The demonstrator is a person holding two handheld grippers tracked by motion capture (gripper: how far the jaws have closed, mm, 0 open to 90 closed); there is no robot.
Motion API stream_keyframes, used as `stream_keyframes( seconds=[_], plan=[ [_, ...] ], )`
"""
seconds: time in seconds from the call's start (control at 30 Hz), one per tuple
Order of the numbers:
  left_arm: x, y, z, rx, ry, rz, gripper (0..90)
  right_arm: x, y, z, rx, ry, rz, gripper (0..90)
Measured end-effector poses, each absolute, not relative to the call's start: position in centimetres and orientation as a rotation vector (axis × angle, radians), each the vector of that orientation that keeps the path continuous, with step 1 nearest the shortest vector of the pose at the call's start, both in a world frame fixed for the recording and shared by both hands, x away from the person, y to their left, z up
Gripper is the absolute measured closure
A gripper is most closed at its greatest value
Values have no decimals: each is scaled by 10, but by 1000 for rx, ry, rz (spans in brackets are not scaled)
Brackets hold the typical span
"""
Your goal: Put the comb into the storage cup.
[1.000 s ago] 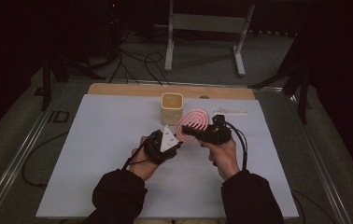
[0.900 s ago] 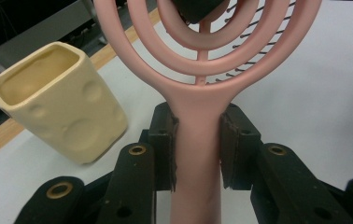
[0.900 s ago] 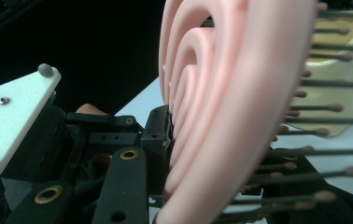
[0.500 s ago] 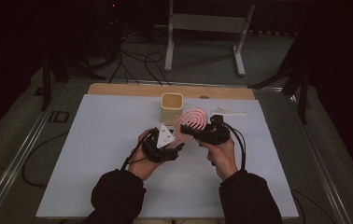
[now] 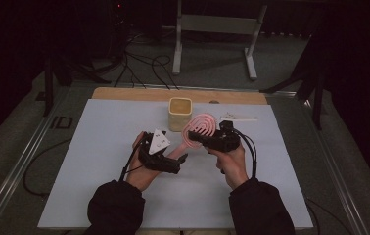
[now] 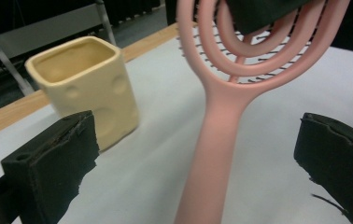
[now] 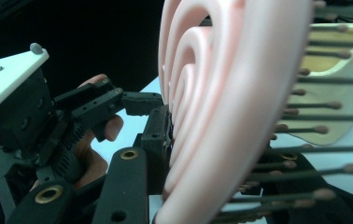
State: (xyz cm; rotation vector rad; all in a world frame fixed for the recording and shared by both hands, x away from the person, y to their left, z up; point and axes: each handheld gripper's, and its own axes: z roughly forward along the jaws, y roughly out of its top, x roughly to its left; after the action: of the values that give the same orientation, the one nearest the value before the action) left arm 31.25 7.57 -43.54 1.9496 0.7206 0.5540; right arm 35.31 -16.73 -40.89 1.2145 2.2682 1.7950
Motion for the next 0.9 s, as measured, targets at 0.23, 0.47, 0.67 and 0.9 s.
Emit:
stream_keyframes(
  seconds=[0.23, 0.47, 0.67, 0.9],
  plan=[
    [311, 95, -433, 1888, 757, 599, 0, 353, -170, -408, 1212, 2269, 1785, 637],
    [309, 122, -434, 1847, 814, 616, 0, 353, -170, -408, 1219, 2268, 1787, 637],
    [305, 154, -443, 1824, 879, 603, 0, 353, -169, -409, 1214, 2275, 1780, 636],
    [291, 189, -457, 1813, 931, 608, 0, 353, -171, -408, 1209, 2283, 1770, 636]
  ],
)
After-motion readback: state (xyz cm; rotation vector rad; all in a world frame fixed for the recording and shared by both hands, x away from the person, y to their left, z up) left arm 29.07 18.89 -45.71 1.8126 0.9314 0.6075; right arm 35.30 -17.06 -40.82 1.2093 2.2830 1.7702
